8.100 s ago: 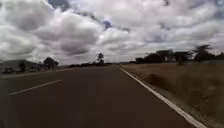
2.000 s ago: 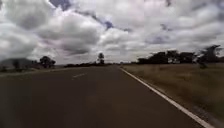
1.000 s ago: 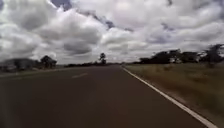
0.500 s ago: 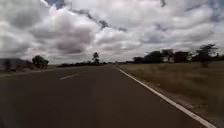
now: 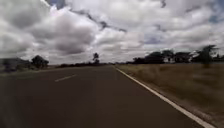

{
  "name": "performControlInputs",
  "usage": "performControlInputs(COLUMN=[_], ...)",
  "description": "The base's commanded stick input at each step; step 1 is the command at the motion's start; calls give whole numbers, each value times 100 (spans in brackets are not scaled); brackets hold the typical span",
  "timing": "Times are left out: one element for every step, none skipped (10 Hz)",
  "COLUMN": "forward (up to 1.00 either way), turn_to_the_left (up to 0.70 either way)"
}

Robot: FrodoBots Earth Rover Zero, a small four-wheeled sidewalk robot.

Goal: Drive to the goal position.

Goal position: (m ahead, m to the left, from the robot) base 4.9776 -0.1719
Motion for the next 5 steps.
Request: performControlInputs(forward=[68, 68, 68, 68, 68], turn_to_the_left=[-23, -27, -27, -26, -24])
